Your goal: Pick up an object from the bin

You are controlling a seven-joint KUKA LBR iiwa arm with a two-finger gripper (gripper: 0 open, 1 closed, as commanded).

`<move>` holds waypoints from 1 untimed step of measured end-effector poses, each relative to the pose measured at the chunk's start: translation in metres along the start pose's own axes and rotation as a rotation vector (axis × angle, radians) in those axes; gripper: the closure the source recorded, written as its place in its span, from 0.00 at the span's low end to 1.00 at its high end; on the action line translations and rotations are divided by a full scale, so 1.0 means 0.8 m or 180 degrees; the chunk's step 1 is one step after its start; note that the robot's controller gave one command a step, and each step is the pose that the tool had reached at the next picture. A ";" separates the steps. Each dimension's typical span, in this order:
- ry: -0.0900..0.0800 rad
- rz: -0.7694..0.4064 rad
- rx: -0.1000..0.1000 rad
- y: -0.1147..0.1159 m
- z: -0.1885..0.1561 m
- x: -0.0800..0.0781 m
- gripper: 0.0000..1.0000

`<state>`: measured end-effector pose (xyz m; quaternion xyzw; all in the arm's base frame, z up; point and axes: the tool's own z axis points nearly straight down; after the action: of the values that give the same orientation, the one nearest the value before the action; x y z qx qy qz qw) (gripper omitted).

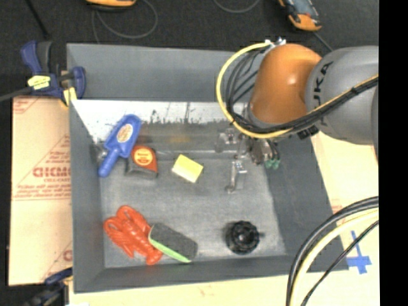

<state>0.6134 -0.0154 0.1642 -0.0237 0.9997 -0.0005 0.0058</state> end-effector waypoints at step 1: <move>0.0026 -0.0156 -0.0005 0.013 0.033 -0.021 0.00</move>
Offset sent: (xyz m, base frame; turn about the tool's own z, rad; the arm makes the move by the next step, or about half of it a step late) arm 0.0137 0.0703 -0.0575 0.0754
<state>0.6300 -0.0040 0.1379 -0.0482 0.9988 0.0001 0.0017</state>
